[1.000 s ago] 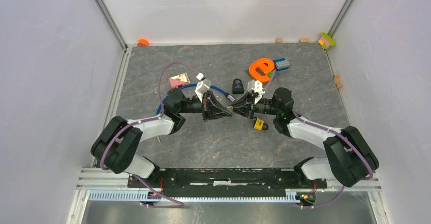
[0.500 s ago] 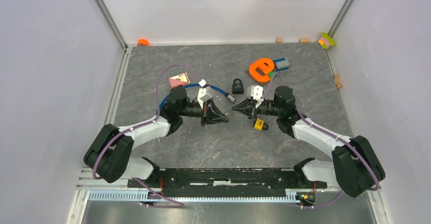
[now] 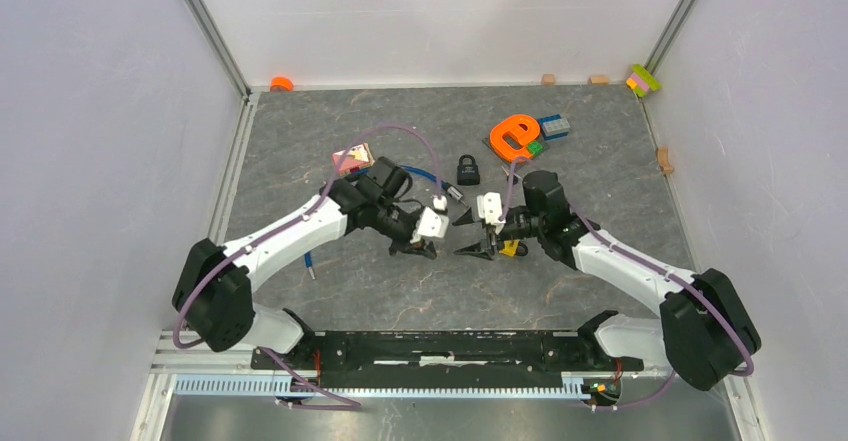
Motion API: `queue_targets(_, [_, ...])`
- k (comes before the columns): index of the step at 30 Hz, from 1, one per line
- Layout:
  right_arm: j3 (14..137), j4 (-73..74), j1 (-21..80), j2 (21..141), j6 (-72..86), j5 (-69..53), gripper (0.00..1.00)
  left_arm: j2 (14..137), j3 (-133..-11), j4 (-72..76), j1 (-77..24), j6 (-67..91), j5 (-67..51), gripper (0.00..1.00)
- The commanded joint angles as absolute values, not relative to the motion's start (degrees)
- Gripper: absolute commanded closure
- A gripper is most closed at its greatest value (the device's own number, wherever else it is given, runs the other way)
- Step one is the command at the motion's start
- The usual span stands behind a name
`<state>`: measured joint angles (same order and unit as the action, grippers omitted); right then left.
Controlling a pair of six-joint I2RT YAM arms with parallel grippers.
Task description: Unlock with the key
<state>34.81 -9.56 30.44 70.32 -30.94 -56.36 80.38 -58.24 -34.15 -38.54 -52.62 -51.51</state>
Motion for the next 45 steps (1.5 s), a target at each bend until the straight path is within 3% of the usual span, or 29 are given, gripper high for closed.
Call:
queue_targets(1, [35.73,-9.47,31.72,70.3,-33.14,-55.38,0.36,82.32,-61.99,-52.93,-42.93,-65.74,-37.63,0.98])
queue_targets(7, [29.55,-21.63,31.7,70.86,-25.44,-56.54,0.38,79.67,-62.31,-53.44,-45.56,-64.25,-32.75,0.98])
queue_targets(19, [28.87,-39.11,33.41,76.92,-9.78,-63.13,0.36,73.74,-61.19,-50.27,-50.33,-67.28,-31.89,0.98])
queue_targets(34, [31.98,-41.36,38.91,82.46,-6.6,-66.66,0.38,69.62,-57.92,-44.23,-51.88,-66.77,-31.92,0.98])
queue_targets(38, [31.99,-44.73,39.33,83.95,-3.68,-66.82,0.41,68.87,-57.23,-43.3,-51.94,-66.41,-31.9,0.98])
queue_targets(45, [31.61,-51.1,39.55,85.93,2.24,-68.51,0.58,68.27,-56.62,-42.16,-51.95,-65.97,-31.26,0.98])
